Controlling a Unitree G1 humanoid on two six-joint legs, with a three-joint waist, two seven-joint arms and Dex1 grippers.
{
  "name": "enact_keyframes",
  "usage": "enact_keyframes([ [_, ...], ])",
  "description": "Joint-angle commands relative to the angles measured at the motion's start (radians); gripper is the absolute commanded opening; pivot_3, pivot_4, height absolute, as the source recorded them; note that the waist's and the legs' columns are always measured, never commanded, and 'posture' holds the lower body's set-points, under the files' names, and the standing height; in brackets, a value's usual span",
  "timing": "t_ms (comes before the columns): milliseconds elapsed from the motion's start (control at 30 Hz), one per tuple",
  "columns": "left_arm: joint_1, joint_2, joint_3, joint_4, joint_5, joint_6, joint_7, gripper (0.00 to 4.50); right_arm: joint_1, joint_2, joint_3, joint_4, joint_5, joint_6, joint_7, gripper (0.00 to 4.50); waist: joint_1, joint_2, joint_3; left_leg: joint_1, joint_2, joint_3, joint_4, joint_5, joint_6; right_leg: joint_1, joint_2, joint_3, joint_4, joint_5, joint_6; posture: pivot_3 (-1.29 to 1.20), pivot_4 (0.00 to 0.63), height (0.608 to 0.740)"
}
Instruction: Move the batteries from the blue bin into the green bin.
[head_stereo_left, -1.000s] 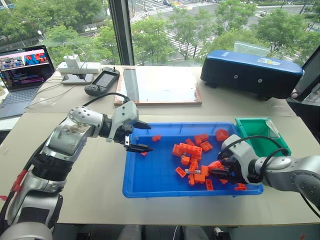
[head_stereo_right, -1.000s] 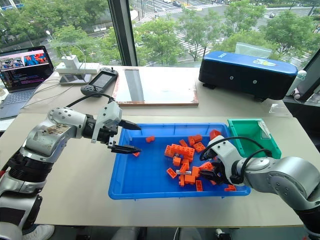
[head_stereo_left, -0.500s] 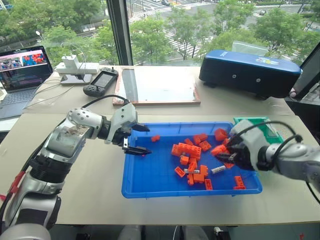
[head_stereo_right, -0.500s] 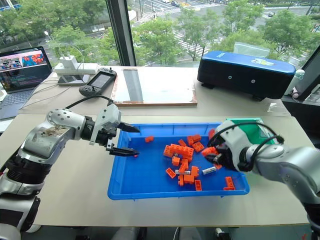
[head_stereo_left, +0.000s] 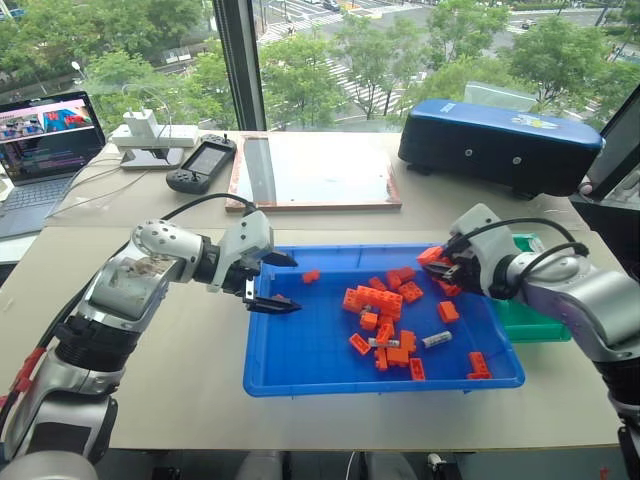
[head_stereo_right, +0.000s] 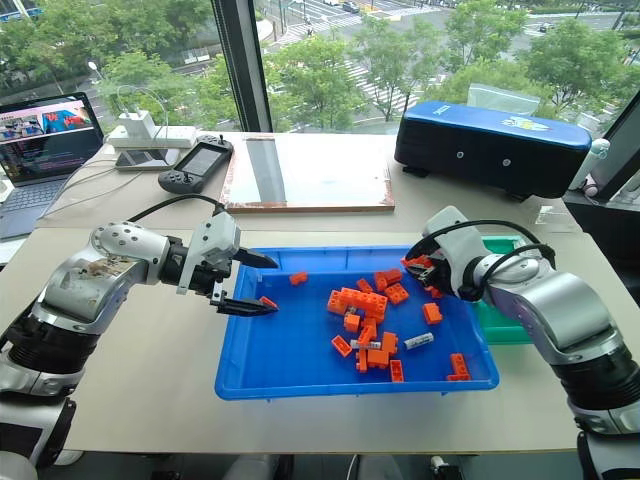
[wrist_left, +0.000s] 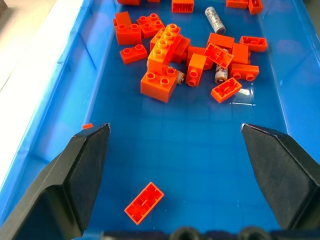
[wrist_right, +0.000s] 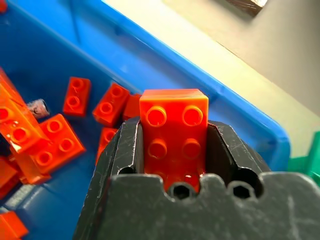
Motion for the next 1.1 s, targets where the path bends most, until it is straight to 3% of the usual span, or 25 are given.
enact_keyframes([
  [33,-0.005,0.008,0.024,-0.025,-0.006,-0.014,0.008,4.50,-0.010,0.003,-0.051,-0.022,-0.035,-0.029,0.030,3.32,0.000,0.000,0.000,0.000,0.000,0.000,0.000,0.000,0.000,0.000,0.000,0.000,0.000,0.000,0.000,0.00,0.150,0.732],
  [133,-0.006,0.006,0.023,-0.022,-0.008,-0.020,0.006,4.50,-0.007,-0.005,-0.086,-0.048,-0.033,-0.020,0.054,4.37,0.002,0.000,0.000,0.000,0.000,0.000,0.000,0.000,0.000,0.000,0.000,0.000,0.000,0.000,0.000,0.00,0.150,0.732],
  [167,-0.007,0.003,0.022,-0.021,-0.010,-0.023,0.004,4.50,-0.002,-0.011,-0.114,-0.066,-0.016,-0.010,0.070,4.44,0.002,0.000,0.000,0.000,0.000,0.000,0.000,0.000,0.000,0.000,0.000,0.000,0.000,0.000,0.000,0.00,0.150,0.732],
  [367,-0.040,-0.038,0.029,-0.005,-0.051,0.000,-0.001,4.50,0.125,-0.205,-0.229,-0.311,0.197,0.105,0.342,4.44,0.016,0.000,0.000,-0.001,0.001,-0.001,0.000,0.000,0.000,0.001,0.000,-0.001,0.000,0.000,0.000,0.00,0.150,0.732],
  [500,-0.062,-0.048,0.018,-0.001,-0.089,0.046,-0.031,4.50,0.203,-0.300,-0.214,-0.392,0.193,0.110,0.395,4.44,0.016,0.000,0.000,0.000,0.001,0.000,0.002,-0.001,0.001,0.002,0.001,-0.001,-0.001,0.000,0.000,0.00,0.150,0.732],
  [800,-0.072,-0.047,-0.007,-0.007,-0.084,0.047,-0.061,4.50,0.322,-0.303,-0.094,-0.301,0.010,-0.104,0.475,4.44,0.019,0.000,0.000,0.000,0.001,0.000,0.005,-0.001,0.001,0.001,0.001,0.000,-0.002,0.000,0.000,0.00,0.150,0.732],
  [1067,-0.057,-0.044,0.013,-0.031,-0.097,0.064,-0.033,4.50,0.321,-0.267,0.014,-0.161,-0.147,-0.254,0.540,4.44,0.021,0.000,0.000,0.000,0.001,0.000,0.008,-0.002,0.002,0.001,0.001,0.000,-0.001,0.000,0.000,0.00,0.150,0.732],
  [1100,-0.053,-0.042,0.016,-0.032,-0.095,0.063,-0.029,4.50,0.322,-0.259,0.023,-0.149,-0.162,-0.265,0.545,3.93,0.021,0.000,0.000,0.000,0.001,0.000,0.008,-0.002,0.002,0.001,0.001,0.000,-0.001,0.000,0.000,0.00,0.150,0.732],
])
